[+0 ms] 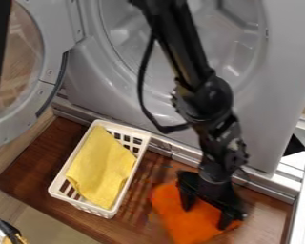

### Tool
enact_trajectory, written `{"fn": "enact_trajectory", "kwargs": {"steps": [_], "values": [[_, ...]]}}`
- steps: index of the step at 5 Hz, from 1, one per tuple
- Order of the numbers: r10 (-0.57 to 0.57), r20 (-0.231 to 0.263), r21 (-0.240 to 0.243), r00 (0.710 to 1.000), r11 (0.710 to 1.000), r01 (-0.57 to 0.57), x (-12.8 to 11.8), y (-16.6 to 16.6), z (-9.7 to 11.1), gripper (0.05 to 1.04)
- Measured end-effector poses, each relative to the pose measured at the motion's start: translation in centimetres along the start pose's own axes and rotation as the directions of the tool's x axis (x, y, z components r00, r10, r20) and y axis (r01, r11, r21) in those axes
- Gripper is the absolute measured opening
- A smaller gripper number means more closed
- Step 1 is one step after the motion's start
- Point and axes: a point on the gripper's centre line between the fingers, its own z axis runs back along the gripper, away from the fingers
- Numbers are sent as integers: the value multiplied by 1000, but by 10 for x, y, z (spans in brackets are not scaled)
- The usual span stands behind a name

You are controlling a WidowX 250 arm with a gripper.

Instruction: Move the orange cloth to the right side

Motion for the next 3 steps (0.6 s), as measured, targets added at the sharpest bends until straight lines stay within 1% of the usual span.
{"fn": "enact_trajectory", "kwargs": {"steps": [1,2,3], "values": [[-29,-7,-10,1000,1000,29,1,-15,-4,1001],[-60,-3,-28,998,998,60,10,-33,-5,1001],[-73,0,-29,997,997,73,10,-36,-5,1001]]}}
